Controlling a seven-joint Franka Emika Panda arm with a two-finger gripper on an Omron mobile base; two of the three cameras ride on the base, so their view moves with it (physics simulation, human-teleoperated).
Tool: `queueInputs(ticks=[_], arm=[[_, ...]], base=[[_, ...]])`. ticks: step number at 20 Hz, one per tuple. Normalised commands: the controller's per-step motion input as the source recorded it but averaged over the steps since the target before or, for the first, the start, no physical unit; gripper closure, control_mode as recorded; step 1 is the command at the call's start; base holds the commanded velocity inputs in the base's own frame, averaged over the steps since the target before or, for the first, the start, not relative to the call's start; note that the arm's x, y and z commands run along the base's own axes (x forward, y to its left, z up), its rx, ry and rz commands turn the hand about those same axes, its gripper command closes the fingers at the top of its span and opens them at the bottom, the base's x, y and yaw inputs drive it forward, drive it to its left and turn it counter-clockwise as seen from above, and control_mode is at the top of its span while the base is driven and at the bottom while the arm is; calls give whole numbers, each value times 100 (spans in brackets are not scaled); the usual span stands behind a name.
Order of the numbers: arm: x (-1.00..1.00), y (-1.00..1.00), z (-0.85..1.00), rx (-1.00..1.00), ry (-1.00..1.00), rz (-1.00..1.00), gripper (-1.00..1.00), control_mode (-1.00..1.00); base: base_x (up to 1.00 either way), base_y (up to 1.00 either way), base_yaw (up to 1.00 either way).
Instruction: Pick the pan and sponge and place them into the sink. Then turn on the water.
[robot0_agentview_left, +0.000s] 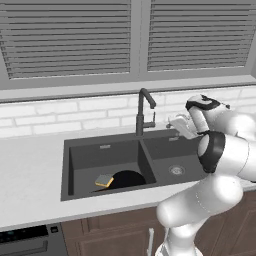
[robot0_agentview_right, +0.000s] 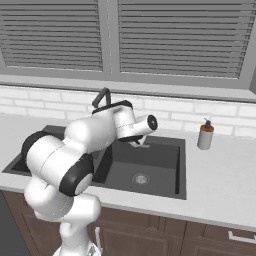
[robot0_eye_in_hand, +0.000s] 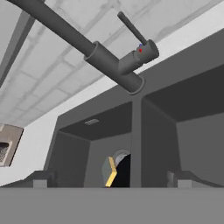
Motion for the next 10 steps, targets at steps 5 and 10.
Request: queueInputs(ticks=[5,10], arm=[[14,0,-1,0,0,0,-100,-100],[36,0,-7,3,0,0,-100,-100]], base=[[0,0,0],[0,0,0]])
